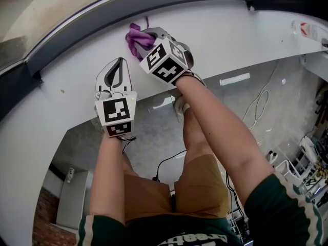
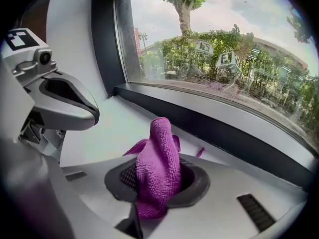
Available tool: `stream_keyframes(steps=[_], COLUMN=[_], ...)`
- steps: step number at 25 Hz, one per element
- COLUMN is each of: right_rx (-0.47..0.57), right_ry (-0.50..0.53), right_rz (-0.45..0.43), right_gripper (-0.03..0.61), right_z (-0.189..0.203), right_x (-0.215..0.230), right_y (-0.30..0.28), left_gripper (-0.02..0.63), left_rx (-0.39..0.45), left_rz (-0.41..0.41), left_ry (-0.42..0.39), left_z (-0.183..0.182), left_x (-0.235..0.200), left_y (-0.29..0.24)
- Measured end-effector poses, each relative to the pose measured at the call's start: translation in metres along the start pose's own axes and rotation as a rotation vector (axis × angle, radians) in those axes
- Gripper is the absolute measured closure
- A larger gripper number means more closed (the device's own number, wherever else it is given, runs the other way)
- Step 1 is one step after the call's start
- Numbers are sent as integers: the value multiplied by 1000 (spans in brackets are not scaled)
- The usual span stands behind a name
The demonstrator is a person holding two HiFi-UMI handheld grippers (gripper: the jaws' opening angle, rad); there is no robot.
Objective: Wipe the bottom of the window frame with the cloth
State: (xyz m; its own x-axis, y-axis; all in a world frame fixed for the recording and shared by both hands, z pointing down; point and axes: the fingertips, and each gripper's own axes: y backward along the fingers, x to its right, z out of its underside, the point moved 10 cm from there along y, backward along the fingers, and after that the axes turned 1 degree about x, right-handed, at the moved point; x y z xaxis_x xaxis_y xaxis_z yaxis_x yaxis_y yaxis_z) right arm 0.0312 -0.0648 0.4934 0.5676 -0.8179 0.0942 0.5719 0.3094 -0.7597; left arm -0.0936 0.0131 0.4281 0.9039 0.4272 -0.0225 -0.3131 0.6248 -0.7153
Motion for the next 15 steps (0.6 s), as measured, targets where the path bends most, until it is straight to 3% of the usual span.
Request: stream_keyframes(steps=[15], right_rx=[0], right_ry=[-28], right_rz=[51], right_gripper=[482], right_z=[41], right_x=[46], right_y=[40], left_gripper=[606], left_rx=[20], left_rz=[60], left_ry=[-42], left_z=[-30], left_x=[51], left_y=[-36])
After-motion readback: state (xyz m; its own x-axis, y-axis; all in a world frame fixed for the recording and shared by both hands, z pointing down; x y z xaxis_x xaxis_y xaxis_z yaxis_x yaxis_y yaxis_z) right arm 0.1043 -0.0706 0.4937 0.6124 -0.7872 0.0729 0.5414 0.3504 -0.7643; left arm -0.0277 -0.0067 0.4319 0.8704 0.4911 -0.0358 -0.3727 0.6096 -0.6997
